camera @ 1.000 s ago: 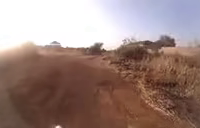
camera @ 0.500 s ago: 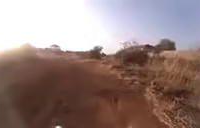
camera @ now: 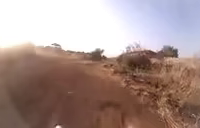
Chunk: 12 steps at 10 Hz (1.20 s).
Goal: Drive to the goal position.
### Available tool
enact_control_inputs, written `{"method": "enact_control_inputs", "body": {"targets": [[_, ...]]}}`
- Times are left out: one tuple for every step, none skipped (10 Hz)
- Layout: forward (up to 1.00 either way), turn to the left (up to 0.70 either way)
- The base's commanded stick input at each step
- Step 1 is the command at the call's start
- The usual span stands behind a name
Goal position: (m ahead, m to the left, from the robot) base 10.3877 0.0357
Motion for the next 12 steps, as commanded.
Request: {"method": "enact_control_inputs", "body": {"targets": [[0.7,0.0],[0.7,0.0],[0.7,0.0],[0.7,0.0],[0.7,0.0],[0.7,0.0],[0.7,0.0],[0.7,0.0],[0.7,0.0],[0.7,0.0],[0.7,0.0],[0.7,0.0]]}}
